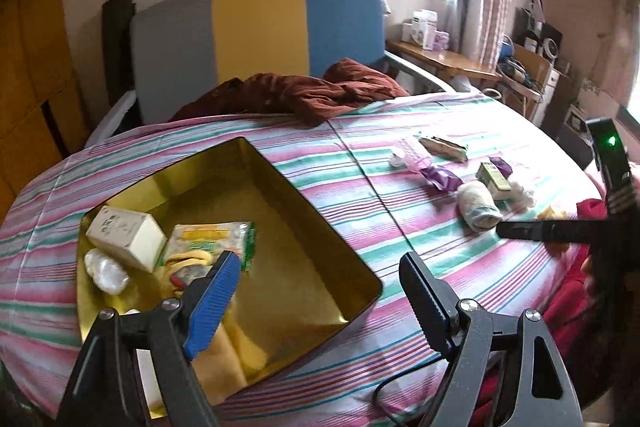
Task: Organize objects
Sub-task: 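Move both tools from the gold tray back toward the remaining items, then grasp the purple packet with left tool while right tool grasps green-white box, then carry purple packet and green box into the gold tray and release both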
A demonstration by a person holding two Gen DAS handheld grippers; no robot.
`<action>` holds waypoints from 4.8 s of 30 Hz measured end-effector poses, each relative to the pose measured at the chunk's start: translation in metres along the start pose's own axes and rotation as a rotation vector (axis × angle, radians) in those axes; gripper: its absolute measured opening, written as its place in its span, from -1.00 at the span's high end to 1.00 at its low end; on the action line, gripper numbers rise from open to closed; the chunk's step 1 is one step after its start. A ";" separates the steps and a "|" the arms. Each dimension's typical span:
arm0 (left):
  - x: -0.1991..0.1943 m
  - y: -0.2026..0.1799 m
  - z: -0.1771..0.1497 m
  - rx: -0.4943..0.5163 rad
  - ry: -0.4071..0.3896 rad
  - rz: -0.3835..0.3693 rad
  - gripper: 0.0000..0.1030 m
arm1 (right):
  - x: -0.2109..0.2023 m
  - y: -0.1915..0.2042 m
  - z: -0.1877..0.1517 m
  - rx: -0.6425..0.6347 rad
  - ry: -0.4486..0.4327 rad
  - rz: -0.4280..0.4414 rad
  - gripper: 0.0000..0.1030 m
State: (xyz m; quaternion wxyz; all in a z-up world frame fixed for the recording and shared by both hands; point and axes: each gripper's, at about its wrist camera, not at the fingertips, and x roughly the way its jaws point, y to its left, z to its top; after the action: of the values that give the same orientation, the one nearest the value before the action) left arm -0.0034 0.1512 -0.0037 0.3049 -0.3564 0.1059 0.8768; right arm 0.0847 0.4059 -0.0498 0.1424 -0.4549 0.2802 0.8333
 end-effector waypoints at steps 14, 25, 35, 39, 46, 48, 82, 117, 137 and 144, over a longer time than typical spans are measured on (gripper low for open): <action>0.024 -0.040 0.020 0.077 0.027 -0.062 -0.60 | -0.021 -0.075 0.035 0.141 -0.041 -0.072 -0.27; 0.044 -0.058 0.023 0.086 0.074 -0.092 -0.60 | 0.024 -0.070 0.096 0.015 -0.017 -0.138 -0.12; 0.063 -0.052 0.031 0.052 0.100 -0.084 -0.60 | 0.090 -0.079 0.114 -0.051 0.126 -0.249 0.23; 0.073 -0.054 0.038 0.038 0.108 -0.097 -0.60 | 0.092 -0.079 0.111 -0.077 0.126 -0.260 0.39; 0.101 -0.066 0.056 -0.027 0.167 -0.162 -0.60 | 0.092 -0.072 0.107 -0.123 0.140 -0.229 0.40; 0.111 -0.073 0.062 -0.041 0.185 -0.180 -0.59 | 0.092 -0.074 0.107 -0.122 0.146 -0.230 0.40; 0.251 -0.150 0.092 0.023 0.340 -0.263 0.15 | 0.085 -0.084 0.106 -0.147 0.152 -0.265 0.40; 0.046 0.021 0.058 -0.158 0.027 -0.078 0.37 | 0.023 0.059 0.068 -0.462 -0.082 0.109 0.43; -0.010 0.186 -0.023 -0.482 -0.033 0.213 -0.31 | 0.058 0.271 0.033 -0.587 -0.045 0.273 0.12; -0.019 0.172 -0.039 -0.430 -0.032 0.260 -0.41 | 0.063 0.260 -0.006 -0.626 0.001 0.223 0.12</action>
State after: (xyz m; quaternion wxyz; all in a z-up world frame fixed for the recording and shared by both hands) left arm -0.0757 -0.0099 -0.0243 0.1085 -0.3823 -0.0429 0.9166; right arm -0.0742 0.1926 -0.0174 -0.0963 -0.4434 0.0588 0.8892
